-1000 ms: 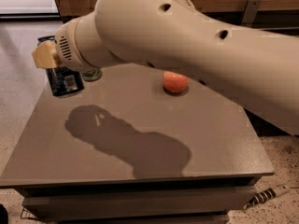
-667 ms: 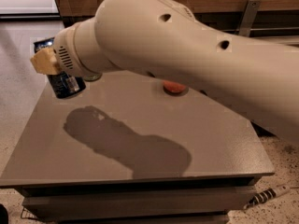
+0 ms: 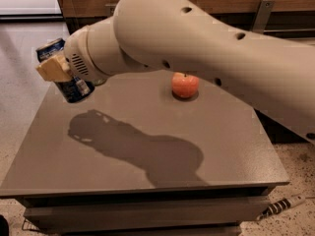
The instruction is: Place pepsi can upright
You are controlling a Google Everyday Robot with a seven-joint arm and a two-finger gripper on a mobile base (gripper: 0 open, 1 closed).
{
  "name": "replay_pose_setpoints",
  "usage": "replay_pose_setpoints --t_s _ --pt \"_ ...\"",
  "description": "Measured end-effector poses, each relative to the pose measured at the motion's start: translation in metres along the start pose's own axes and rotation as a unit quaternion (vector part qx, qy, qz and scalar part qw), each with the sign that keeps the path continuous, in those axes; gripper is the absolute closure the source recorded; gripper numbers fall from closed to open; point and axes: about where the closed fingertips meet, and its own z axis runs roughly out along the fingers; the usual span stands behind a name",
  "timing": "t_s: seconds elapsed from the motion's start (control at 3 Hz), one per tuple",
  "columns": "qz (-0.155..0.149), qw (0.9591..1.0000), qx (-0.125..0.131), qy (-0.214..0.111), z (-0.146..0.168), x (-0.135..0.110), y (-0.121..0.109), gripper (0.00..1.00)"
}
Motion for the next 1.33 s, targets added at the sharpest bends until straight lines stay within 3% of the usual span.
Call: replay_pose_setpoints --t_s 0.33,0.67,1.0,1.33 --pt "-0.006 0.9991 -0.042 -0.009 0.002 0.006 -0.009 1.0" --pt "-0.004 0.9956 -0.091 -0.025 0.009 0.026 -0.017 1.0" --pt "-0.002 0.9925 -0.118 -0.033 0.013 0.039 -0.021 1.0" --pt "0.012 0.9879 -0.142 -0.063 0.019 0.057 -0.016 1.0"
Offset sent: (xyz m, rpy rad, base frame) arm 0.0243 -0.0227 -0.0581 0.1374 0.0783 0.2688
